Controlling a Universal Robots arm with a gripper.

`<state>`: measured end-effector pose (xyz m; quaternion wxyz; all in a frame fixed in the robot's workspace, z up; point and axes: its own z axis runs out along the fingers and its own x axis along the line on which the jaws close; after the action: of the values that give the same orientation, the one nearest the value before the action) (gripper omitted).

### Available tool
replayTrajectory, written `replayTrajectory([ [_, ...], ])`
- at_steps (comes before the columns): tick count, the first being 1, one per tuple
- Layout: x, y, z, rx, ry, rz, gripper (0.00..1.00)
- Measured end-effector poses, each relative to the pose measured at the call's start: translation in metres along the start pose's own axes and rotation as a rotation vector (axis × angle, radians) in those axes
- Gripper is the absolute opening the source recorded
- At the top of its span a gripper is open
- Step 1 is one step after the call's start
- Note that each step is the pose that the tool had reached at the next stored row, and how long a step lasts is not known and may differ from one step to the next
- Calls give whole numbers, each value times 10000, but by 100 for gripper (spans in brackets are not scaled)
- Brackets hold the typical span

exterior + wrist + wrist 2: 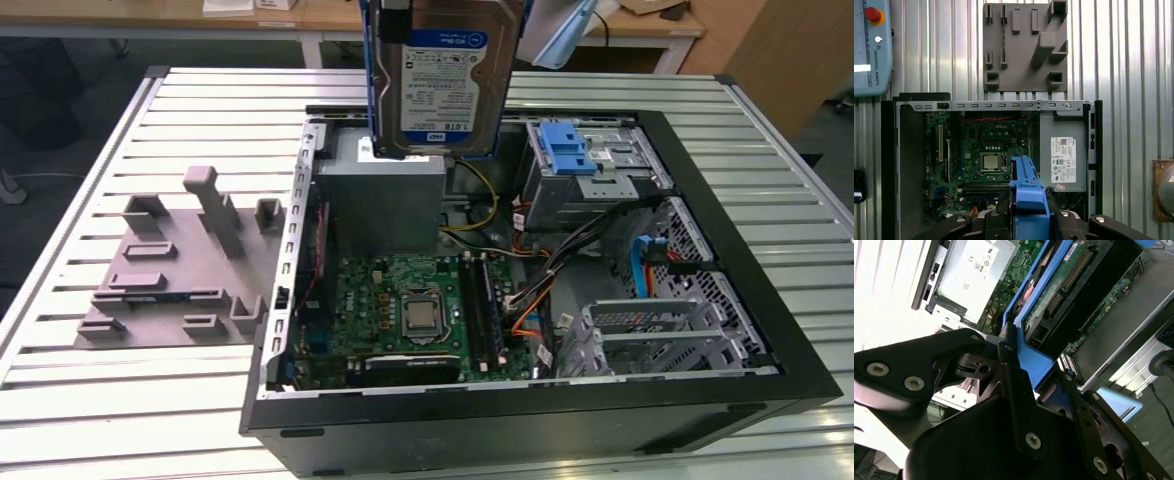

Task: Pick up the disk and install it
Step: 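Insert the disk into the insertion slot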

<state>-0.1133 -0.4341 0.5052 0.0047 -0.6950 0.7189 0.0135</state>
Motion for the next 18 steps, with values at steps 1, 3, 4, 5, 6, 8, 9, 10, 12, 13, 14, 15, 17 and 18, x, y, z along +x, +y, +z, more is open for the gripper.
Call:
replayTrajectory([
  [1, 1, 0, 0, 0, 0, 0, 36],
  [3, 3, 0, 1, 0, 0, 1, 36],
  [4, 4, 0, 1, 0, 0, 0, 36],
  [5, 4, 0, 1, -1, 1, 0, 36],
  [6, 4, 0, 1, 0, 0, 1, 36],
  [8, 7, 0, 1, -1, 1, -1, 36],
  [9, 9, 0, 1, 0, 4, -1, 36],
  [10, 12, 0, 1, 0, 4, -1, 36],
  [12, 21, -1, 0, -1, 6, -3, 36],
  [13, 28, -1, 0, 0, 6, -3, 36],
  [14, 38, -1, 0, 0, 5, -3, 36],
  [15, 49, -2, 0, 0, 5, -4, 36],
  [17, 73, -2, 0, 0, 5, -4, 36],
  [18, 87, -3, -1, 0, 5, -3, 36],
])
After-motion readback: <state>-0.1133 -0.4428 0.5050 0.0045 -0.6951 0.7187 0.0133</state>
